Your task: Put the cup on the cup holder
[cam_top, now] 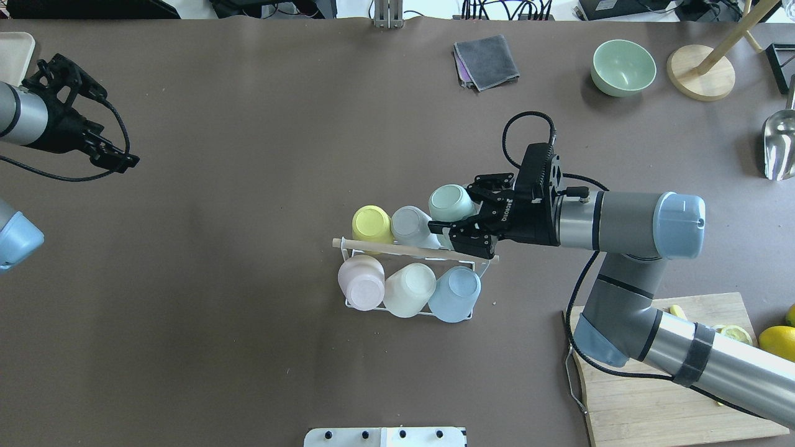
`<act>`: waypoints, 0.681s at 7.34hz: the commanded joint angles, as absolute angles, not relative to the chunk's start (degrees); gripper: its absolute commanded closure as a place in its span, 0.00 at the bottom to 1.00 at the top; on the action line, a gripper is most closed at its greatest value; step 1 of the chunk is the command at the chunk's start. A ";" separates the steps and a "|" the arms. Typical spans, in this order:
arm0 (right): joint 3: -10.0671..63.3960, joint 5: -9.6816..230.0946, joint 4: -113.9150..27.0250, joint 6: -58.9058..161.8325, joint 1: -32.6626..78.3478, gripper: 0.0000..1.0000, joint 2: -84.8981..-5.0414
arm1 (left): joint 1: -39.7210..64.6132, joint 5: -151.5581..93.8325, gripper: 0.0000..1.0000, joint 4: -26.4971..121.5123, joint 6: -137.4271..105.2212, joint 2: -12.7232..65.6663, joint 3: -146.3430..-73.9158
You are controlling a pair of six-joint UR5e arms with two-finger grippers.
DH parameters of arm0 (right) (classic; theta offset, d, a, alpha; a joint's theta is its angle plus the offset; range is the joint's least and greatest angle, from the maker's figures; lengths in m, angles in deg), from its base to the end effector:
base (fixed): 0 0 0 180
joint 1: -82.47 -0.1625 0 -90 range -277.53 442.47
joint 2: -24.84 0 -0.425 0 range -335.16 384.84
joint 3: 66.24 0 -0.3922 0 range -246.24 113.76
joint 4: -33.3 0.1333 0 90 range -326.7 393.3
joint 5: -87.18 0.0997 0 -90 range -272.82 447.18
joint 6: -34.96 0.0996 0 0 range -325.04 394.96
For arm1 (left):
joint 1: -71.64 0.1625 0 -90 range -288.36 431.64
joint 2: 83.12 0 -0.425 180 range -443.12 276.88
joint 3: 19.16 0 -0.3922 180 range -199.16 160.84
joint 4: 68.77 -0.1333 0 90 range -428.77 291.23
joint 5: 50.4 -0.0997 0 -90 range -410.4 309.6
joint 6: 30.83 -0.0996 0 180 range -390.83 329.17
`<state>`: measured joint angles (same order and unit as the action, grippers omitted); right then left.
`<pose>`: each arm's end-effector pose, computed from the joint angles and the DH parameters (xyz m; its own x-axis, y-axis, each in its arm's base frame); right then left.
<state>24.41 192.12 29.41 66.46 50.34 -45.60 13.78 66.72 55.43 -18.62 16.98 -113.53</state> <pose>-0.4294 -0.3968 0.3048 0.1352 -0.8879 0.4397 -0.3619 0.3688 0.8561 0.2377 -0.5435 0.4666 0.6329 0.6278 -0.4531 -0.2225 0.7080 0.6703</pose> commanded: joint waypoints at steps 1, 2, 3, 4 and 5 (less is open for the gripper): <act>24.02 192.21 30.22 66.25 50.22 1.00 -45.74 | 11.54 66.94 0.02 51.13 -22.13 16.64 -113.38; 24.19 192.13 30.14 66.43 50.31 0.93 -45.65 | 10.22 67.29 0.02 47.11 -22.22 16.46 -113.29; 24.89 192.04 30.05 66.86 50.22 0.01 -46.09 | 7.94 67.12 0.02 40.98 -23.35 17.15 -112.42; 25.07 191.78 30.05 66.87 50.22 0.00 -46.18 | 5.14 67.20 0.02 34.39 -28.50 18.29 -112.50; 25.51 191.69 29.79 66.87 50.22 0.00 -46.18 | 2.41 67.20 0.02 29.54 -34.29 18.56 -112.50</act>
<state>25.03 191.85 30.00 66.80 50.23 -46.10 5.72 67.17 36.25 -28.12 17.93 -112.58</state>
